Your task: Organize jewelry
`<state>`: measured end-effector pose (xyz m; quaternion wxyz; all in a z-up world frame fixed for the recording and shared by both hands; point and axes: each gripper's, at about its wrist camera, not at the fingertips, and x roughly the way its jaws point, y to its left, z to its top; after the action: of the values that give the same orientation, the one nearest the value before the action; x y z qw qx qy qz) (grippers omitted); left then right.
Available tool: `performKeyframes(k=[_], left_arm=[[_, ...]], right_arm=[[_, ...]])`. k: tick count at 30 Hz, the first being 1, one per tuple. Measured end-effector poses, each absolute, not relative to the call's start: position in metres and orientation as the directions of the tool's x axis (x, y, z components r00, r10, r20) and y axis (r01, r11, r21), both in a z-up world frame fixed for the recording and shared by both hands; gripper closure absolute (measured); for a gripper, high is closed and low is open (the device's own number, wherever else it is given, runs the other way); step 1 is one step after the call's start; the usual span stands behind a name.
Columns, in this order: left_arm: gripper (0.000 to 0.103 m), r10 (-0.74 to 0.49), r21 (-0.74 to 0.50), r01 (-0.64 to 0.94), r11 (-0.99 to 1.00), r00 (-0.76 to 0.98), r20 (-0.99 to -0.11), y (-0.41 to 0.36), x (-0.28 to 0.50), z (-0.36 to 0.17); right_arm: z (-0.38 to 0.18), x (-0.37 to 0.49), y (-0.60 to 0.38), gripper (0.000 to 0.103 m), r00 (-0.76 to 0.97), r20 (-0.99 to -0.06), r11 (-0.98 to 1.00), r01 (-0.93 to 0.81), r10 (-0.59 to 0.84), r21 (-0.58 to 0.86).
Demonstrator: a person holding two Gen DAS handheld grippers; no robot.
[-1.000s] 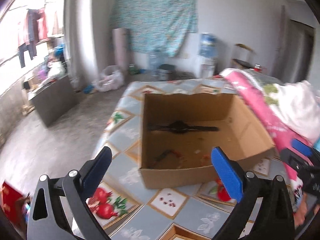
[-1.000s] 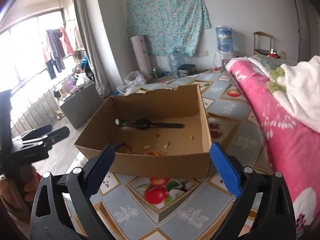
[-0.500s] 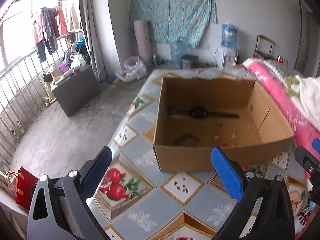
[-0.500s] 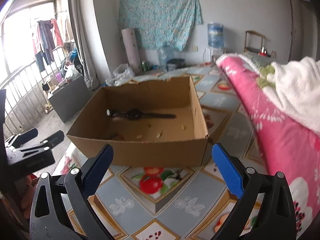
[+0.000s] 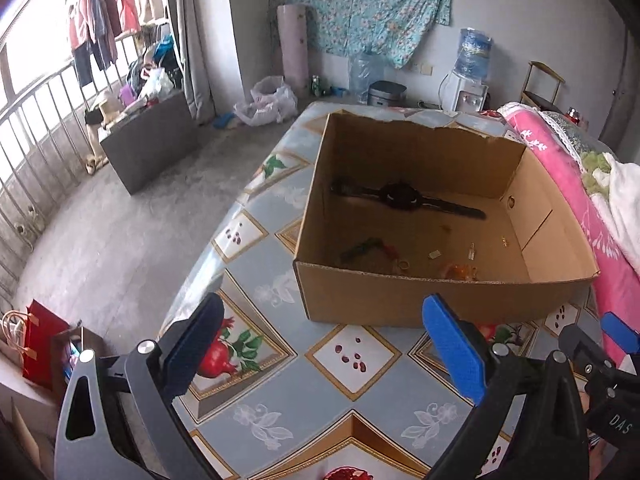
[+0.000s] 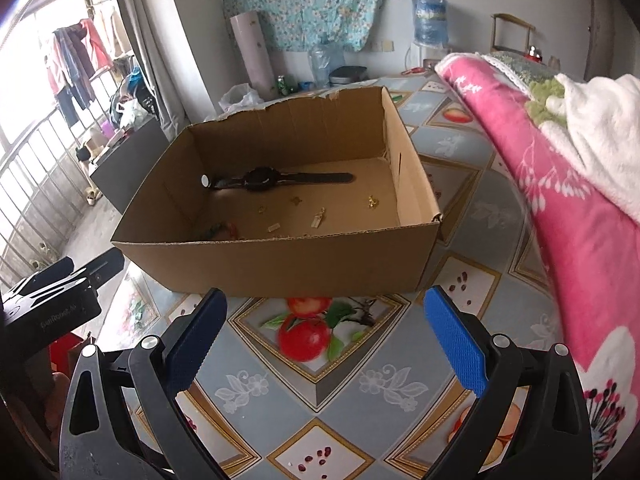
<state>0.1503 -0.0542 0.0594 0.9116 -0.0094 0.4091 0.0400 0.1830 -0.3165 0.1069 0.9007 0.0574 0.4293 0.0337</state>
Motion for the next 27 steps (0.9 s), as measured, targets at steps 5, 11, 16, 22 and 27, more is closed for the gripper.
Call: performKeyframes(k=[5, 11, 16, 22, 27], left_arm=[[0.005, 0.059, 0.009, -0.08, 0.997, 0.639, -0.767, -0.055, 0.153, 0.054], [0.005, 0.063, 0.012, -0.085, 0.996, 0.631, -0.773, -0.056, 0.153, 0.052], [0.005, 0.073, 0.023, -0.088, 0.996, 0.623, -0.778, -0.056, 0.154, 0.049], [0.005, 0.076, 0.024, -0.091, 0.996, 0.614, -0.786, -0.054, 0.154, 0.046], [0.005, 0.074, 0.026, -0.088, 0.996, 0.607, -0.791, -0.055, 0.156, 0.044]], right_arm=[[0.104, 0.185, -0.315, 0.008, 0.618, -0.778, 0.991, -0.015, 0.112, 0.131], [0.101, 0.187, -0.318, 0.008, 0.611, -0.784, 0.991, -0.005, 0.111, 0.136], [0.098, 0.189, -0.317, 0.008, 0.605, -0.789, 0.991, 0.001, 0.106, 0.134], [0.096, 0.191, -0.317, 0.008, 0.598, -0.795, 0.991, 0.01, 0.099, 0.131], [0.096, 0.191, -0.316, 0.008, 0.599, -0.795, 0.992, 0.006, 0.097, 0.126]])
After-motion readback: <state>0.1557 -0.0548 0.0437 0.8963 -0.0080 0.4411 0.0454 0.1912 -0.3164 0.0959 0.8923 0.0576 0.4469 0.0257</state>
